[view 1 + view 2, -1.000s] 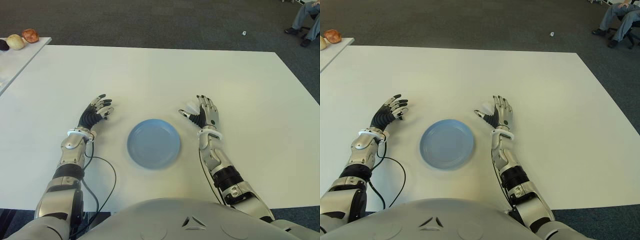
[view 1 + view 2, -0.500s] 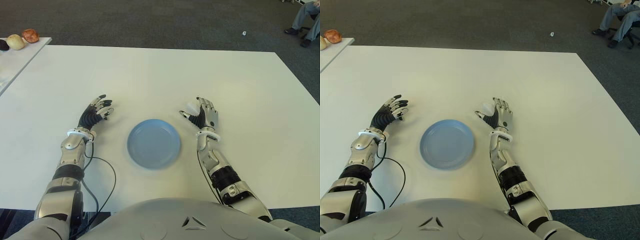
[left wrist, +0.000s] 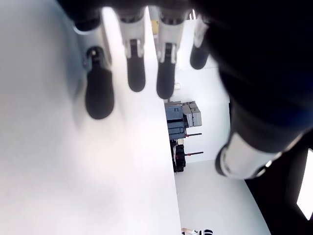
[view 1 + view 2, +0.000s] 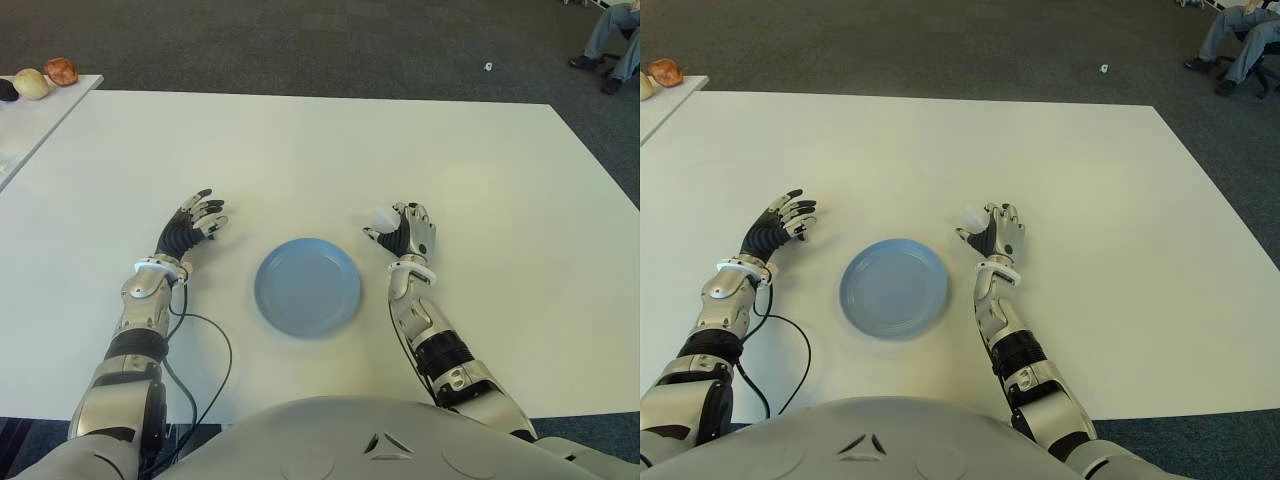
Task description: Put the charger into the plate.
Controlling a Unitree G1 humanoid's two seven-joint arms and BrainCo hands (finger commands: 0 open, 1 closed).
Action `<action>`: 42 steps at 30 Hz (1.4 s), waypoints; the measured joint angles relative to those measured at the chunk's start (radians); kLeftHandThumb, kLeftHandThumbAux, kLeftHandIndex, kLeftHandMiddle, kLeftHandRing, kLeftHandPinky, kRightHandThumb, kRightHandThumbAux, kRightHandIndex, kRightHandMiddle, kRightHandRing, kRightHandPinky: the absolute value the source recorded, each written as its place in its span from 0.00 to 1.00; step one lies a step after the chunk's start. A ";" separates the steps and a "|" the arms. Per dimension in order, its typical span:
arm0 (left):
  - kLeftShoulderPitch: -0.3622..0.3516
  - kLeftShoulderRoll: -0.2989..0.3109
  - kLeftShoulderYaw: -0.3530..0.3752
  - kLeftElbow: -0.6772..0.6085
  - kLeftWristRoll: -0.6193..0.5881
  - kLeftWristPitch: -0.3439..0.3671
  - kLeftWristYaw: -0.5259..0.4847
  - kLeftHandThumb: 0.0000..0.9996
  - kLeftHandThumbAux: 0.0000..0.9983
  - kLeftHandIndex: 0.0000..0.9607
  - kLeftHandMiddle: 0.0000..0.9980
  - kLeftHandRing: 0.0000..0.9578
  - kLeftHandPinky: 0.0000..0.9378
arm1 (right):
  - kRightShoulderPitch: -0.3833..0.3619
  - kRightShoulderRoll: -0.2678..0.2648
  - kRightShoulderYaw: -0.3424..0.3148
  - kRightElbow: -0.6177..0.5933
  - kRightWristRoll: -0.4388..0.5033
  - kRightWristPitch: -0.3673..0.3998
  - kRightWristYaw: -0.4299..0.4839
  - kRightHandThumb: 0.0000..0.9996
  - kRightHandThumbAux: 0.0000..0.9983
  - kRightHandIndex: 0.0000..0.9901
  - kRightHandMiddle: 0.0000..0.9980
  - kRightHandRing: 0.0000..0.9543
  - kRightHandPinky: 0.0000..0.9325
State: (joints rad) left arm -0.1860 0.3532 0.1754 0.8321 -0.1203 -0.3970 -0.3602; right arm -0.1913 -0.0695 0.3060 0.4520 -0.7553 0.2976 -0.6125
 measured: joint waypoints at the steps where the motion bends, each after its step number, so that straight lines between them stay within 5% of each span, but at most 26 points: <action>1: 0.000 0.000 0.000 -0.001 0.000 0.000 0.000 0.04 0.75 0.12 0.23 0.20 0.13 | 0.000 0.003 -0.003 0.000 0.006 0.000 -0.002 0.85 0.68 0.40 0.53 0.84 0.85; 42: 0.009 0.001 0.001 -0.007 0.003 -0.004 0.000 0.03 0.72 0.13 0.21 0.17 0.10 | 0.021 0.007 -0.004 -0.057 0.048 -0.015 0.033 0.86 0.68 0.41 0.54 0.90 0.89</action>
State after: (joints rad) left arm -0.1775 0.3542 0.1760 0.8251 -0.1176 -0.4012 -0.3598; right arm -0.1708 -0.0629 0.3022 0.3949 -0.7069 0.2829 -0.5800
